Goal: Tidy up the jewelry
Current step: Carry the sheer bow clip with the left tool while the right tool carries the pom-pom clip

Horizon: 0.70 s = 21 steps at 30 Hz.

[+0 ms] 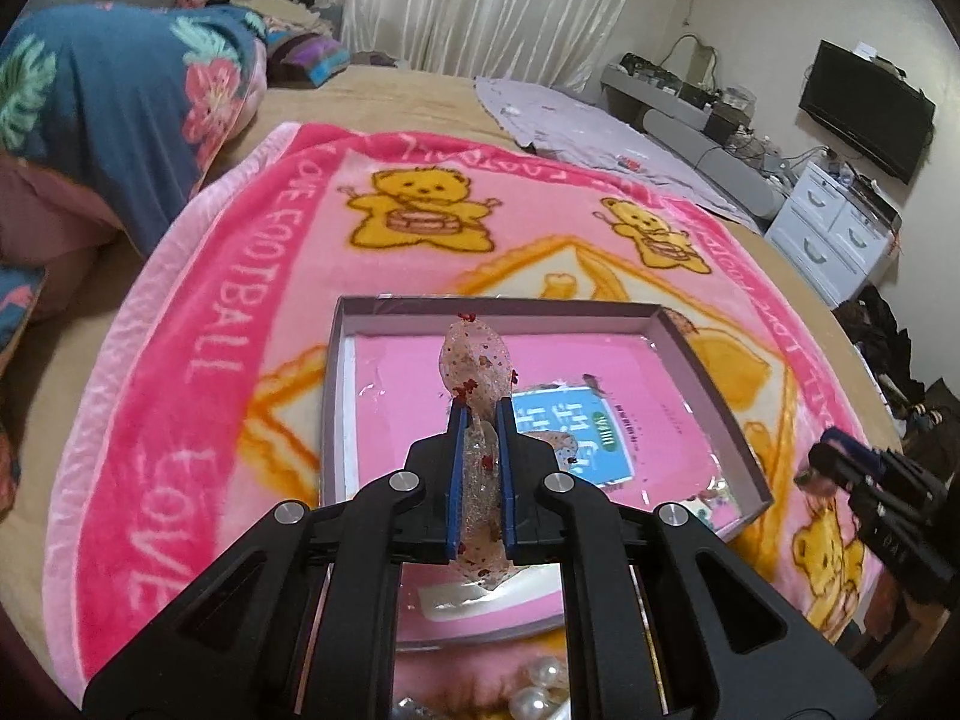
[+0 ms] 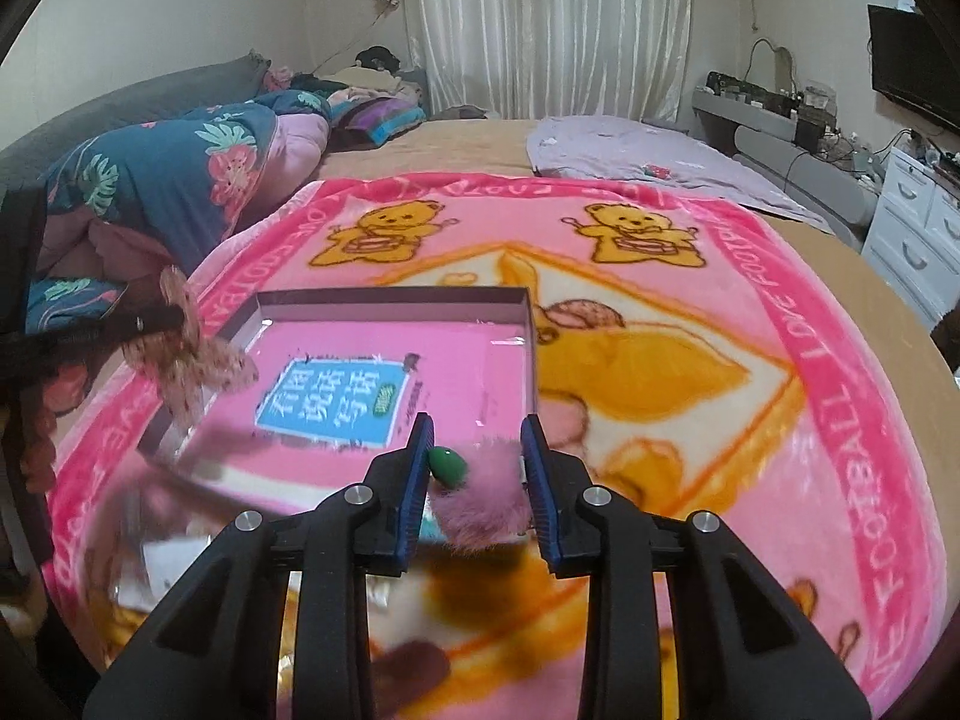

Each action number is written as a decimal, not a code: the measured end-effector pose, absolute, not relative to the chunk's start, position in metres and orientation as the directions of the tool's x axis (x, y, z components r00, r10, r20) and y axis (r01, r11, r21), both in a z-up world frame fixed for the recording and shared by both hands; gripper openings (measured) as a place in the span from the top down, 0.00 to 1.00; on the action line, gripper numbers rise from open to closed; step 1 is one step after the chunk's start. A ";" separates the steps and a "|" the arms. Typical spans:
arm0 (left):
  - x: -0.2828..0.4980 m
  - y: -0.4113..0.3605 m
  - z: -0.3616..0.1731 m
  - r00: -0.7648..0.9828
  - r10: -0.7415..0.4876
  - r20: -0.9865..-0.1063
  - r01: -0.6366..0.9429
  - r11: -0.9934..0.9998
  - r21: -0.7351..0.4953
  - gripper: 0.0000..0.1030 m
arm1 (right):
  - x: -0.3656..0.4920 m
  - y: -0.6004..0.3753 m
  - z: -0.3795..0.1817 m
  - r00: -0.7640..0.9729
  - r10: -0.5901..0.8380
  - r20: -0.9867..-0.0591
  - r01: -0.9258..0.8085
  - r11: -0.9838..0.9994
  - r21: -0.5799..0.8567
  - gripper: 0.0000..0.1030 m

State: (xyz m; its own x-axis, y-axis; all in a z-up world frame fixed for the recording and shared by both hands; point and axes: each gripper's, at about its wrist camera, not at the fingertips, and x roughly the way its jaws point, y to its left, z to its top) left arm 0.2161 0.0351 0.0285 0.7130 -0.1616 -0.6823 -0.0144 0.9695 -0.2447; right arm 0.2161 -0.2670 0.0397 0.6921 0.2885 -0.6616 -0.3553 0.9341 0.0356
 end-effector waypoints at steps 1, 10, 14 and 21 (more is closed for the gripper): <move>0.217 0.038 0.023 0.709 -0.163 -0.686 -0.020 0.968 -0.251 0.97 | 0.222 -0.262 0.039 0.690 0.285 -0.665 -0.357 0.934 0.030 0.72; 0.222 0.057 0.002 0.687 -0.150 -0.711 -0.051 0.966 -0.252 0.88 | 0.267 -0.229 0.015 0.640 0.251 -0.726 -0.357 0.934 0.009 0.72; 0.219 0.065 -0.001 0.679 -0.145 -0.720 -0.064 0.965 -0.254 0.76 | 0.278 -0.222 -0.002 0.614 0.228 -0.755 -0.340 0.940 0.007 0.72; 0.209 0.069 0.005 0.679 -0.139 -0.721 -0.062 0.968 -0.245 0.54 | 0.275 -0.227 -0.008 0.610 0.228 -0.759 -0.321 0.947 0.027 0.57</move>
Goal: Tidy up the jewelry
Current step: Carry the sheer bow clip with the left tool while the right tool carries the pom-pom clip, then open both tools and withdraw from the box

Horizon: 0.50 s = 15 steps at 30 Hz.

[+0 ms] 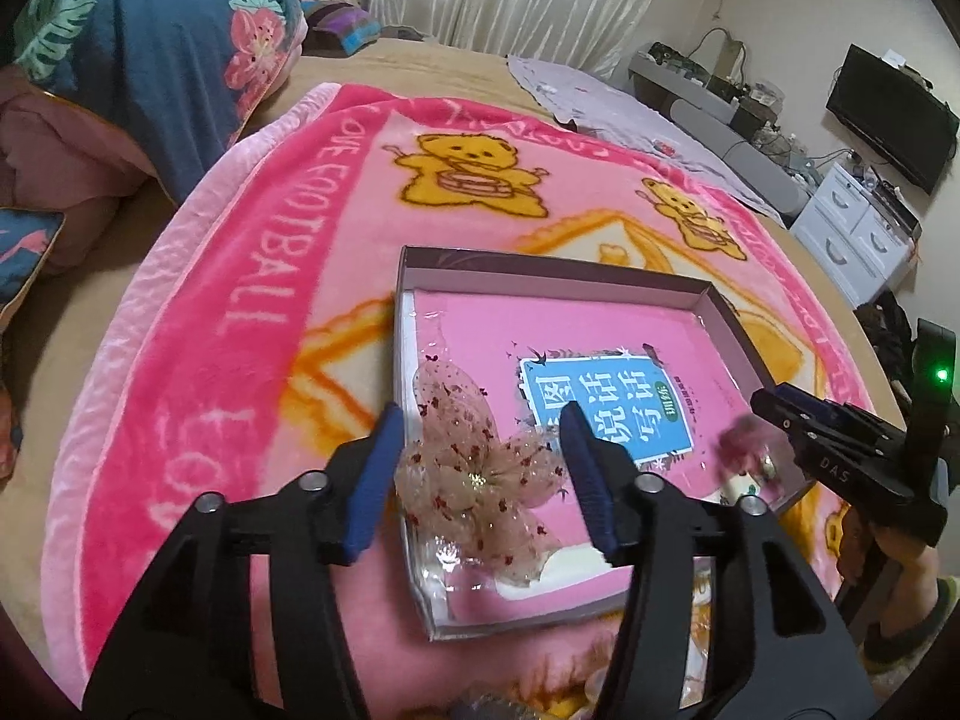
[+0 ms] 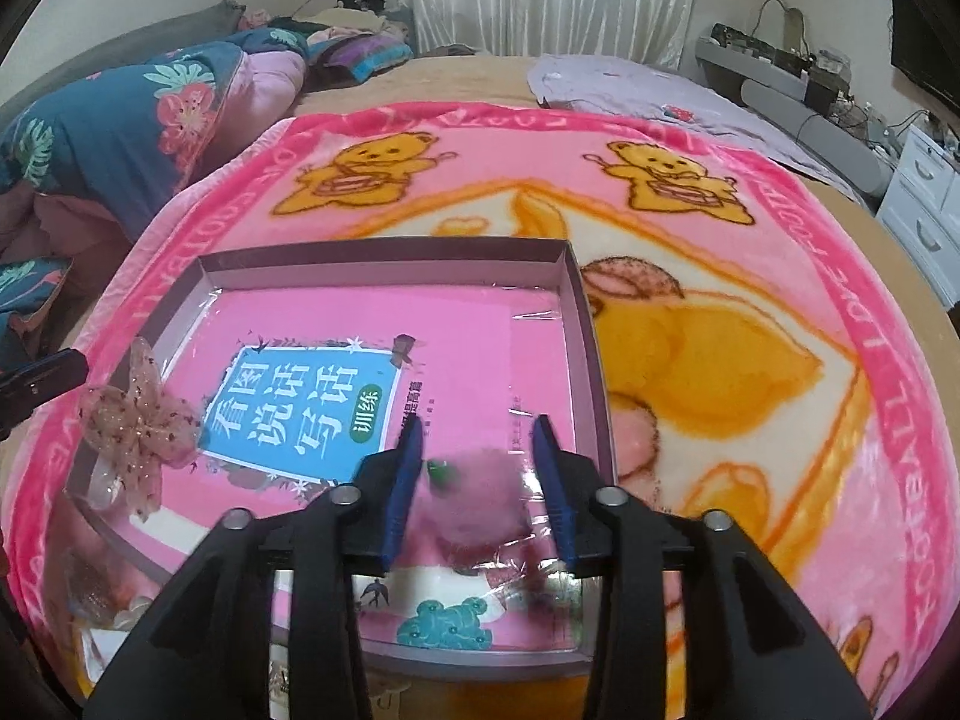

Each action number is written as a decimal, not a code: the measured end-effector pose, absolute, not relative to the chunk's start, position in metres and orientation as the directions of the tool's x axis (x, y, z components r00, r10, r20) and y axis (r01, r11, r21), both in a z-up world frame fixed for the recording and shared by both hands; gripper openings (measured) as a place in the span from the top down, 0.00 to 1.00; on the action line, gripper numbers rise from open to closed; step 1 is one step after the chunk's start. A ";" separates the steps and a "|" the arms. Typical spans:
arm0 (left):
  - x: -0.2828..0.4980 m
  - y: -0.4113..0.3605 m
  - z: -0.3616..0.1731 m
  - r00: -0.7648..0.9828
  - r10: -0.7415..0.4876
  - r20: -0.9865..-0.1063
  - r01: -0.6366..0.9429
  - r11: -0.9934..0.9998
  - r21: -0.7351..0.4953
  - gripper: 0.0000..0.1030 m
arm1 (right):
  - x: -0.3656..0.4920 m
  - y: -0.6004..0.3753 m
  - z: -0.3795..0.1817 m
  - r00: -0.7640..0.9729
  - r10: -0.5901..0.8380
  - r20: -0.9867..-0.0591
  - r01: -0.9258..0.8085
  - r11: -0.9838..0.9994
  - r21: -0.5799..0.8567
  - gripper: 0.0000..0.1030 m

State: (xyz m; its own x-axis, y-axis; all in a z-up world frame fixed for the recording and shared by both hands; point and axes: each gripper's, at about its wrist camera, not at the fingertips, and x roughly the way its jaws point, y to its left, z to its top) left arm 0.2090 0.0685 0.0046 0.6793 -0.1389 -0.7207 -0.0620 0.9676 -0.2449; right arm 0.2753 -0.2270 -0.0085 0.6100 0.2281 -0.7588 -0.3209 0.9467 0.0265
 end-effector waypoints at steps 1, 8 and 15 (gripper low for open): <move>0.207 0.068 0.006 0.681 -0.136 -0.719 -0.061 0.969 -0.240 0.52 | 0.273 -0.229 -0.007 0.615 0.232 -0.754 -0.322 0.946 0.029 0.54; 0.195 0.066 0.017 0.695 -0.128 -0.707 -0.060 0.970 -0.235 0.35 | 0.243 -0.247 0.018 0.671 0.255 -0.696 -0.314 0.948 0.046 0.25; 0.172 0.067 0.034 0.723 -0.118 -0.681 -0.071 0.967 -0.243 0.13 | 0.211 -0.264 0.043 0.720 0.275 -0.637 -0.309 0.949 0.060 0.13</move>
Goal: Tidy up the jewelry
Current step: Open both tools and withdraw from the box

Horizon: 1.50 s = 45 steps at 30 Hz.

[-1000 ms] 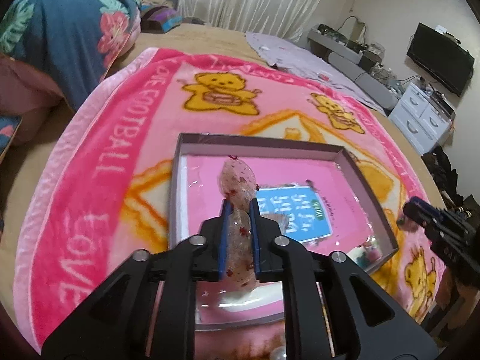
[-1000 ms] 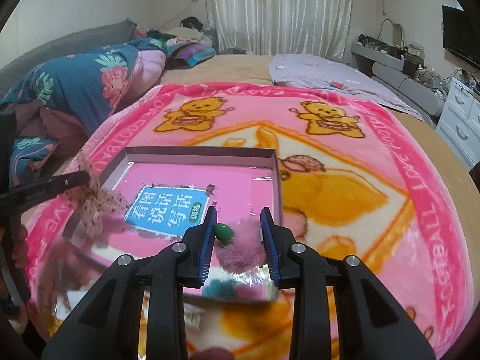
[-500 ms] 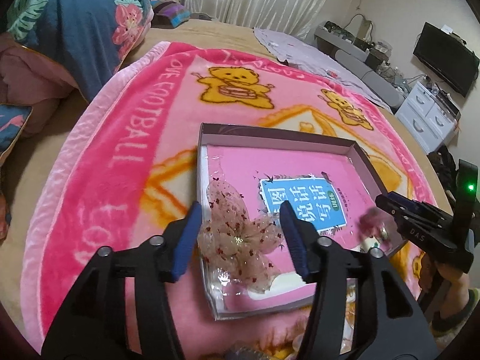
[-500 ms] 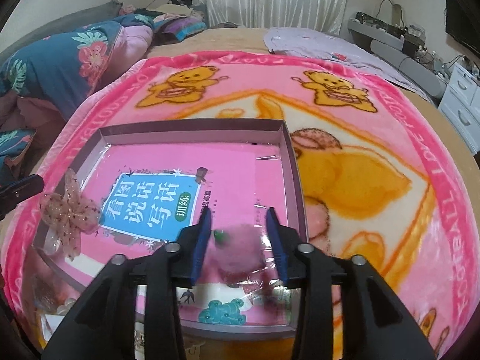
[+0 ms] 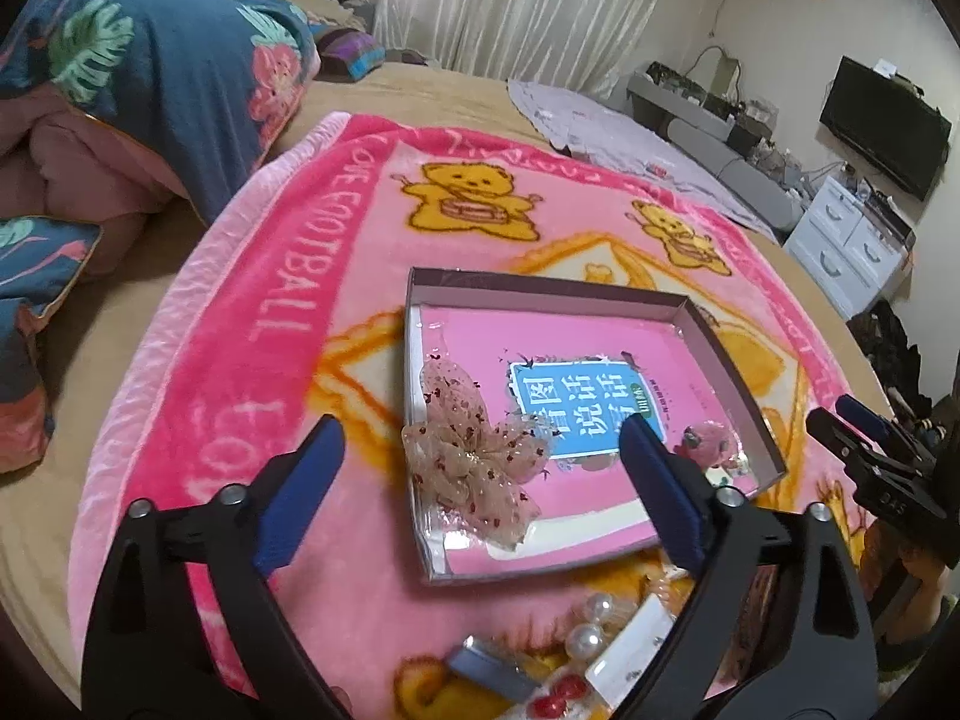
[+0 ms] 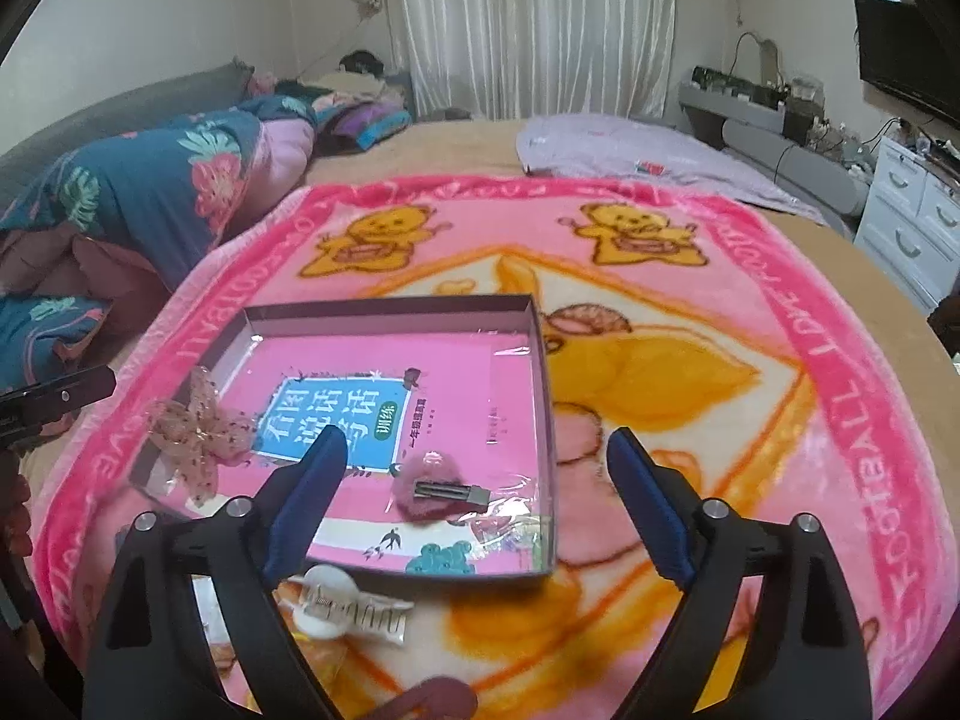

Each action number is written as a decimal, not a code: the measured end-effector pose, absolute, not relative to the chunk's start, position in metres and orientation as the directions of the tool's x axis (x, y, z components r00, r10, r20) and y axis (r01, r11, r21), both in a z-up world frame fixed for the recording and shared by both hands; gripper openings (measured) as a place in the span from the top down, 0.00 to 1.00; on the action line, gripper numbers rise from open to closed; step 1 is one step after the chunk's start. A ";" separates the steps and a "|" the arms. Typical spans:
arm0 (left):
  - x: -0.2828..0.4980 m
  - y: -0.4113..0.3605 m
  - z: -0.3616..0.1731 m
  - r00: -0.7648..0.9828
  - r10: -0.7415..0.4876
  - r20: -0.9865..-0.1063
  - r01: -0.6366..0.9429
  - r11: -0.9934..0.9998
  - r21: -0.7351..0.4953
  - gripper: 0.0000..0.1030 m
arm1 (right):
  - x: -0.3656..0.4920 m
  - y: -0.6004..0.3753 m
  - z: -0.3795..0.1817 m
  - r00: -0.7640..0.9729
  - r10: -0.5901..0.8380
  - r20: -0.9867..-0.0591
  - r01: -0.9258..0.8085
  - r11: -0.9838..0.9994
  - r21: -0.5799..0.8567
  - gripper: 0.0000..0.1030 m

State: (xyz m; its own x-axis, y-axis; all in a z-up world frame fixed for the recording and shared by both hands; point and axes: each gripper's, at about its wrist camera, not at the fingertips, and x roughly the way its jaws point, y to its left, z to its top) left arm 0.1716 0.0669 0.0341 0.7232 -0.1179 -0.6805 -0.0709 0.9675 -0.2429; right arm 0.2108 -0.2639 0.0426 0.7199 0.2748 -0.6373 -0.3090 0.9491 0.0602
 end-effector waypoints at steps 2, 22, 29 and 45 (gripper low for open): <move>0.164 0.066 0.041 0.733 -0.115 -0.670 -0.070 0.968 -0.242 0.11 | 0.203 -0.268 0.048 0.724 0.288 -0.627 -0.313 0.947 0.074 0.13; 0.099 0.050 0.074 0.780 -0.097 -0.618 -0.050 0.975 -0.216 0.09 | 0.134 -0.277 0.077 0.734 0.363 -0.574 -0.375 0.921 0.103 0.10; 0.083 0.039 0.068 0.769 -0.093 -0.633 -0.037 0.981 -0.189 0.09 | 0.119 -0.279 0.072 0.722 0.368 -0.586 -0.386 0.917 0.101 0.09; 0.068 0.010 0.035 0.706 -0.093 -0.702 0.006 0.992 -0.126 0.09 | 0.099 -0.278 0.047 0.666 0.363 -0.652 -0.422 0.904 0.072 0.08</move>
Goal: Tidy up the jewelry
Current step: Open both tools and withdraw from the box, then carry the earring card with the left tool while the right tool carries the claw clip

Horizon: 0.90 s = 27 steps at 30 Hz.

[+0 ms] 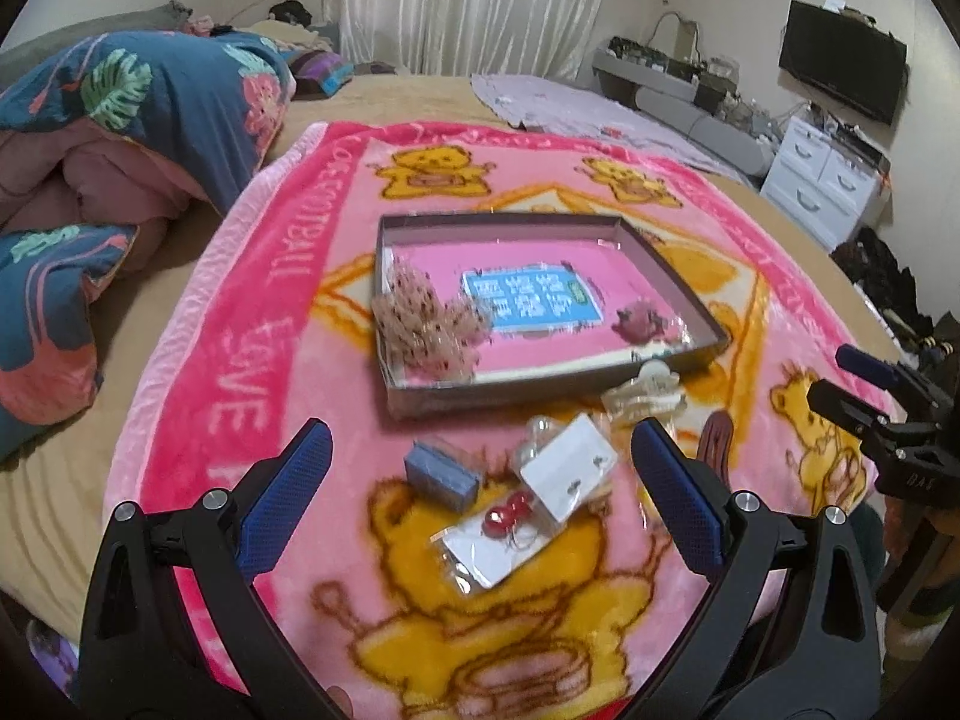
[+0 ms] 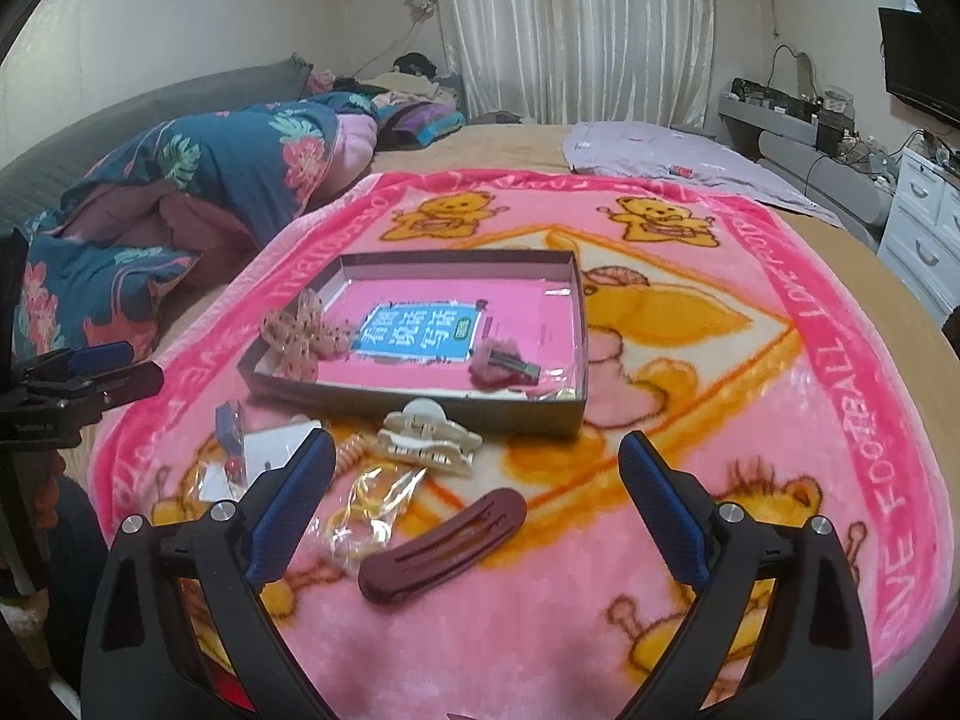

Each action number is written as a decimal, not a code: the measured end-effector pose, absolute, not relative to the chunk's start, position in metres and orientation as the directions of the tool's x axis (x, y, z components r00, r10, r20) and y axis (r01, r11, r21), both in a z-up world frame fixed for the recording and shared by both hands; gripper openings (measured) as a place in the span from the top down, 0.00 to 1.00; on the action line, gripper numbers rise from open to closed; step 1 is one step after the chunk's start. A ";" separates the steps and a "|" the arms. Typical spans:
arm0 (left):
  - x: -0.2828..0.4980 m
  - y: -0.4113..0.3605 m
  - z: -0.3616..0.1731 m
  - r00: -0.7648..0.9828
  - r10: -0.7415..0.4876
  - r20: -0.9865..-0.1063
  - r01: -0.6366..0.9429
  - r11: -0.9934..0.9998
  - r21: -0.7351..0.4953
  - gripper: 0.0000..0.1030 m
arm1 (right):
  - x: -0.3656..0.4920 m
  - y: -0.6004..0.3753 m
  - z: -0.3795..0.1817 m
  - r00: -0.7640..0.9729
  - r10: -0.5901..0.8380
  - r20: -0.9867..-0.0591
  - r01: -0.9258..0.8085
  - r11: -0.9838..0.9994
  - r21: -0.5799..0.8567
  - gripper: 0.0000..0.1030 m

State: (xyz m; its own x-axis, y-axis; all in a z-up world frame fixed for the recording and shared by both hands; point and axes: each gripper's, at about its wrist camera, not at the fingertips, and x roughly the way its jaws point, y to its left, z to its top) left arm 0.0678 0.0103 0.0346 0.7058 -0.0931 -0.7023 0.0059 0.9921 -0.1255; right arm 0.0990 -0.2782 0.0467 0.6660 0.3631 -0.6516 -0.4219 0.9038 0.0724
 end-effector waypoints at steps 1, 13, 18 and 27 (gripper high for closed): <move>0.067 0.007 0.029 0.695 -0.101 -0.712 0.016 0.992 -0.125 0.09 | 0.099 -0.278 0.045 0.663 0.363 -0.655 -0.424 0.903 0.072 0.08; 0.067 -0.022 -0.004 0.632 -0.103 -0.768 0.110 0.993 -0.043 0.09 | 0.105 -0.277 0.030 0.630 0.361 -0.687 -0.428 0.900 0.081 0.08; 0.073 -0.033 -0.011 0.616 -0.111 -0.780 0.154 0.988 -0.019 0.15 | 0.110 -0.279 0.026 0.625 0.357 -0.694 -0.416 0.905 0.090 0.08; 0.104 -0.059 -0.026 0.577 -0.108 -0.810 0.231 0.972 0.034 0.20 | 0.122 -0.286 0.019 0.617 0.345 -0.707 -0.394 0.914 0.102 0.08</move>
State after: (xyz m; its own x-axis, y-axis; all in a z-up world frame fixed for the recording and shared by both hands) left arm 0.1043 -0.0589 -0.0261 0.5766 -0.1083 -0.8098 0.2306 0.9724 0.0341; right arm 0.1221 -0.2857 0.0186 0.6172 0.3452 -0.7071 -0.3936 0.9136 0.1025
